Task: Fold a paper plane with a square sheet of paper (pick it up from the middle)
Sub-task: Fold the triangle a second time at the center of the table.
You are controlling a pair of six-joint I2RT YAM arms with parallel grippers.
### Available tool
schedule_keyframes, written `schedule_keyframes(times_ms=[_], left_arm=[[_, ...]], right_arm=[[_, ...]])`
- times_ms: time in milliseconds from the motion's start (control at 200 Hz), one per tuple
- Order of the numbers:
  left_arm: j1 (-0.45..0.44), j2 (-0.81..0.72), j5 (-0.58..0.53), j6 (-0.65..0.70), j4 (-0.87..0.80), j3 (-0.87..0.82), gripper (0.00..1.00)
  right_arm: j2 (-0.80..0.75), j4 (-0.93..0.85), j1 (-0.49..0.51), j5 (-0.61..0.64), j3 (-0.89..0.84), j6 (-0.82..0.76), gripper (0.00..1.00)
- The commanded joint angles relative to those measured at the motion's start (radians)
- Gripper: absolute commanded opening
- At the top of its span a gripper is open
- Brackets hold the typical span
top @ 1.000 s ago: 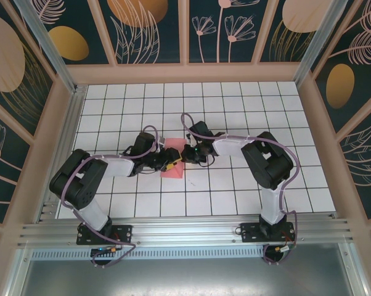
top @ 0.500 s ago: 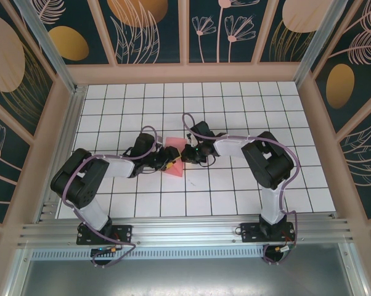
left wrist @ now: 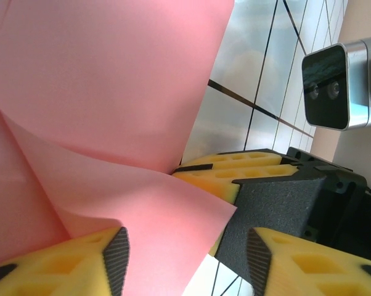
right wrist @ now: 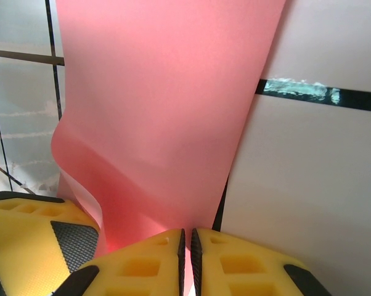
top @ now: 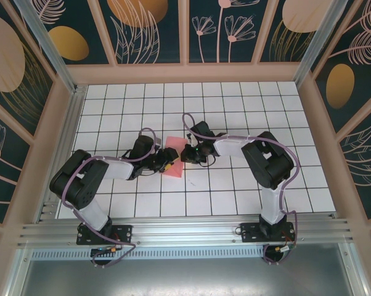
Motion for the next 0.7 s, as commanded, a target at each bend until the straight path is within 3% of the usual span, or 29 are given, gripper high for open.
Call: schedule_keyframes(times_ms=[0, 335, 696], left_arm=[[-0.004, -0.01, -0.009, -0.013, 0.044, -0.01, 0.49], [-0.005, 0.017, 0.003, -0.029, 0.056, -0.01, 0.35], [-0.005, 0.05, 0.006, -0.022, 0.047, -0.009, 0.33]], right_arm=[[0.014, -0.016, -0.001, 0.038, -0.024, -0.002, 0.16], [0.012, -0.01, -0.002, 0.031, -0.03, -0.006, 0.07], [0.013, -0.017, -0.002, 0.033, -0.027, -0.007, 0.06]])
